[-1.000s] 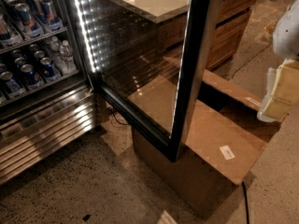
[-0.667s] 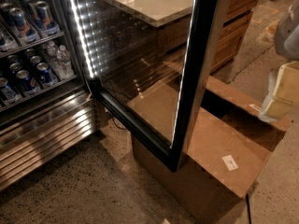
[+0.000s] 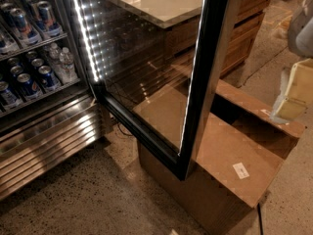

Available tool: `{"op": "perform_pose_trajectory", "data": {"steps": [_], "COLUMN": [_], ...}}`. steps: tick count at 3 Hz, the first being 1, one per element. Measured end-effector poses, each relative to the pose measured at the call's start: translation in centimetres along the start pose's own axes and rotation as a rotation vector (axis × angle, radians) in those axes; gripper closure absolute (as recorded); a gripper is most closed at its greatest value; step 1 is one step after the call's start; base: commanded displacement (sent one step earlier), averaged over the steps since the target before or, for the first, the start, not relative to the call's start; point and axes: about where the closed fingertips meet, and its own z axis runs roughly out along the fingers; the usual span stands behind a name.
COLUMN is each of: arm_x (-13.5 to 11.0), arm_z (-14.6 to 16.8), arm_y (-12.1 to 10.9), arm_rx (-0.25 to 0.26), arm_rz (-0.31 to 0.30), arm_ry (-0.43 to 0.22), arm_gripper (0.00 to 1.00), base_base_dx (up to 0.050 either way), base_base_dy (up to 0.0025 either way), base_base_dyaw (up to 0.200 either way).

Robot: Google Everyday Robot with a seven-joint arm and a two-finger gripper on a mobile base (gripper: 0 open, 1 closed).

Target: Close right fridge door

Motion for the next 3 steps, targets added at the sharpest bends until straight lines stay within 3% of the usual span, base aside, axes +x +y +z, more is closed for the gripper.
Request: {"op": "perform_pose_trajectory", "data": {"steps": [1, 3], "arm_x": [0.1, 1.3], "arm_z": [1.9, 9.0], "arm_y": [-1.3, -2.4], "arm_rx": [-0.050, -0.209], "arm_rz": [0.016, 0.060], "arm_ry": [0.006, 0.002], "arm_gripper": [0.00, 0.00], "base_base_dx": [0.000, 0.000], "base_base_dy": [0.00000, 0.00000], "base_base_dyaw": [0.000, 0.000]}}
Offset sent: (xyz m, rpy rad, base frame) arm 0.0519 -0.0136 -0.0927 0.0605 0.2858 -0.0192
